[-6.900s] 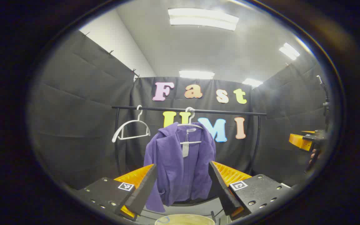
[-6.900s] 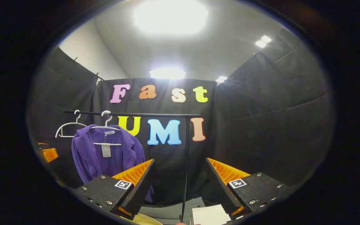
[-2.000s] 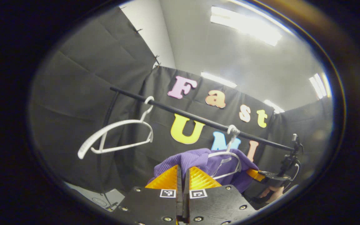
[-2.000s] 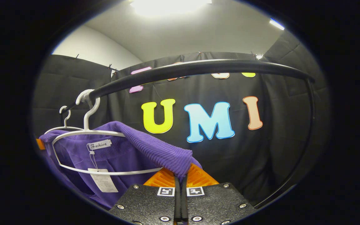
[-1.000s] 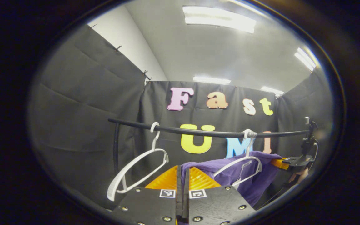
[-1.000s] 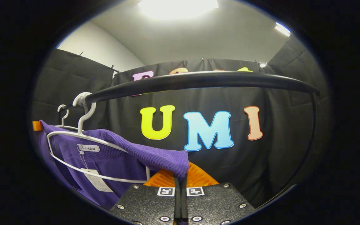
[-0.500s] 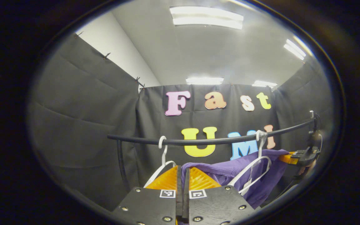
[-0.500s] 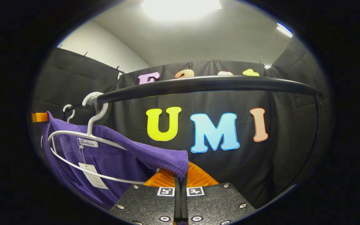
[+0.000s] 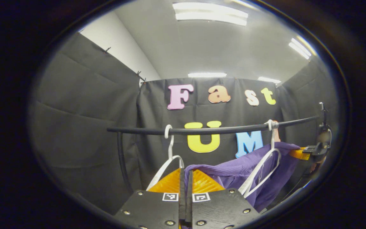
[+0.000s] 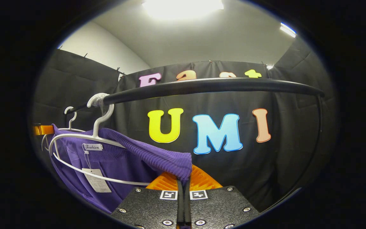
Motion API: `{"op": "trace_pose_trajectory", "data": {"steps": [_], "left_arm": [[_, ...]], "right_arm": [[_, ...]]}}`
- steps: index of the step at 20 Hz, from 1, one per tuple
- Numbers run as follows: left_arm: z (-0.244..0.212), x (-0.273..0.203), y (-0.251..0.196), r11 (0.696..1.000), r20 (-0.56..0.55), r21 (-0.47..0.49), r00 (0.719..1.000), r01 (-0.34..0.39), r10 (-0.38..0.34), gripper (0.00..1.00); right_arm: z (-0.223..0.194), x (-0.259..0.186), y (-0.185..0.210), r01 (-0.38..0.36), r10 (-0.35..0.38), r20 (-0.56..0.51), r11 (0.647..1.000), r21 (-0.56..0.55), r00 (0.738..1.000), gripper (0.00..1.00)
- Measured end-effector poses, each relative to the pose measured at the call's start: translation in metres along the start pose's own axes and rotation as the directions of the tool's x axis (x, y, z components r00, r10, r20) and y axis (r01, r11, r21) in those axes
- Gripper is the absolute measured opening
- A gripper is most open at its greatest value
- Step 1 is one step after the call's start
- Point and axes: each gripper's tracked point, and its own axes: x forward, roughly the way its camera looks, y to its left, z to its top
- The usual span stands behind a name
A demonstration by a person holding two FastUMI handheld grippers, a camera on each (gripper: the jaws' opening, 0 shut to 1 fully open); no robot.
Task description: Grasp the clothes on the hanger with both hands and then place them into the laundry hamper below.
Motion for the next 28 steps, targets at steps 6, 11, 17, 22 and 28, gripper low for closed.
{"op": "trace_pose_trajectory", "data": {"steps": [6,11,17,22,28], "left_arm": [[-0.038,0.006,-0.018,0.989,-0.015,-0.119,0.996,0.086,-0.089,0.01],[-0.053,0.002,-0.031,0.972,0.031,-0.177,0.988,0.152,-0.149,0.01],[-0.09,-0.01,-0.024,0.961,0.01,-0.249,0.993,0.118,-0.12,0.0],[-0.098,-0.021,-0.059,0.982,-0.007,-0.157,0.994,0.109,-0.112,0.01],[-0.104,-0.016,-0.106,0.969,-0.012,-0.214,0.992,0.122,-0.127,0.01]], "right_arm": [[-0.013,0.005,-0.02,0.036,-0.036,-0.028,0.999,0.008,0.999,0.0],[-0.016,0.01,-0.03,0.054,-0.054,-0.019,0.998,-0.02,0.998,0.0],[-0.027,0.024,-0.019,0.026,-0.027,-0.047,0.999,-0.022,0.999,0.0],[-0.034,0.028,-0.03,0.042,-0.044,-0.054,0.998,-0.04,0.998,0.0],[-0.035,0.025,-0.06,0.113,-0.116,-0.034,0.99,-0.081,0.993,0.0]]}}
